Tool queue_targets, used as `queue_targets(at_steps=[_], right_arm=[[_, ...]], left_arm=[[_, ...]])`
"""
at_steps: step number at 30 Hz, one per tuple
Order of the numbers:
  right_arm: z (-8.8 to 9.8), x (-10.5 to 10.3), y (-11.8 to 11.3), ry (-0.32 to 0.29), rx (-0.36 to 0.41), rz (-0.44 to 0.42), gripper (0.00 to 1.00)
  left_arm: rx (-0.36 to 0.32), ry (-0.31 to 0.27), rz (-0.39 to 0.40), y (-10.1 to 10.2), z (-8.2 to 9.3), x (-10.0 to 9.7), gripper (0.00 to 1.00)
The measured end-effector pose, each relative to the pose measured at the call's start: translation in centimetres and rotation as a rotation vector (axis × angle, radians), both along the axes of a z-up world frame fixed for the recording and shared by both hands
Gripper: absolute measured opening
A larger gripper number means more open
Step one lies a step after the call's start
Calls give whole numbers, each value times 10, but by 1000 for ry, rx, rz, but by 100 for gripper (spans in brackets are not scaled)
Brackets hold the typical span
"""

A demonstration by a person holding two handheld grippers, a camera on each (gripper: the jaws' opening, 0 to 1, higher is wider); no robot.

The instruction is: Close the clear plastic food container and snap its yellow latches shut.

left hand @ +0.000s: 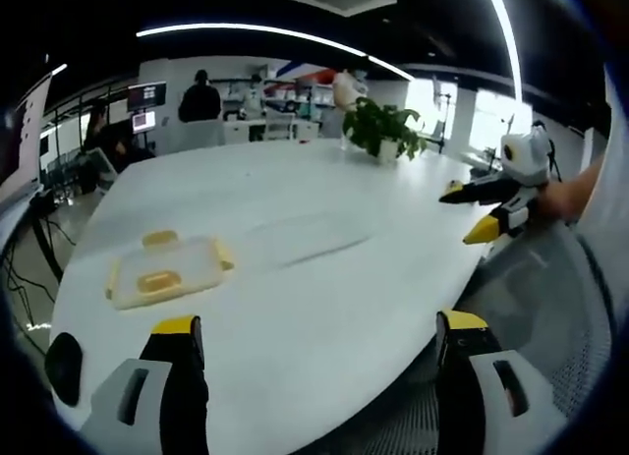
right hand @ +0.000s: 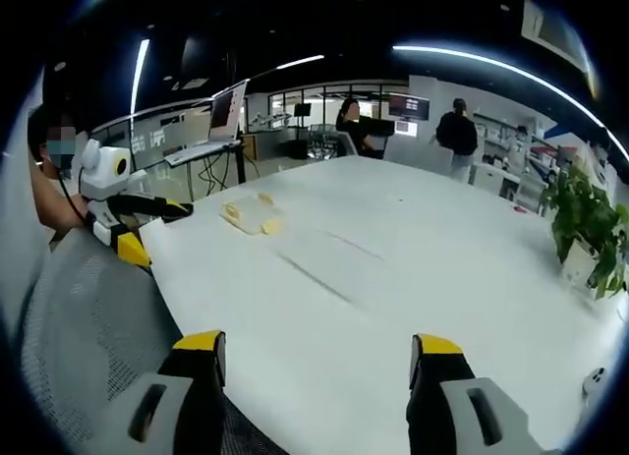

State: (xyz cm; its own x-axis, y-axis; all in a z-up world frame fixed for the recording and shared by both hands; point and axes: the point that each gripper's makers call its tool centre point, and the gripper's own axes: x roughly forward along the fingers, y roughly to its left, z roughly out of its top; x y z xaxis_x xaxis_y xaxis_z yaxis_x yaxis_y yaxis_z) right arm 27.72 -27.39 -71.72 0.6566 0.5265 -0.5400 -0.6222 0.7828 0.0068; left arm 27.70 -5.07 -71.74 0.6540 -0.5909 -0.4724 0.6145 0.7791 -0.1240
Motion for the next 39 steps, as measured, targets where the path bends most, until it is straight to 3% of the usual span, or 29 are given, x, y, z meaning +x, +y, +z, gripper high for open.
queue_targets(at_steps=[21,28,36,39], right_arm=[[-4,-4,3,19,-6,24,73],[-6,-4,3,38,0,24,73],[-8,-8,13,51,-20,77,77],[-9,-10,16,66,-8,96,78]], left_arm=[[-26,36,-4,-2,-4,-1,94],[-12,21,-10,-2,-1,-1,92],[-28,31,4,2,1,1,94],[10,41,-8,3,-4,-1,91]])
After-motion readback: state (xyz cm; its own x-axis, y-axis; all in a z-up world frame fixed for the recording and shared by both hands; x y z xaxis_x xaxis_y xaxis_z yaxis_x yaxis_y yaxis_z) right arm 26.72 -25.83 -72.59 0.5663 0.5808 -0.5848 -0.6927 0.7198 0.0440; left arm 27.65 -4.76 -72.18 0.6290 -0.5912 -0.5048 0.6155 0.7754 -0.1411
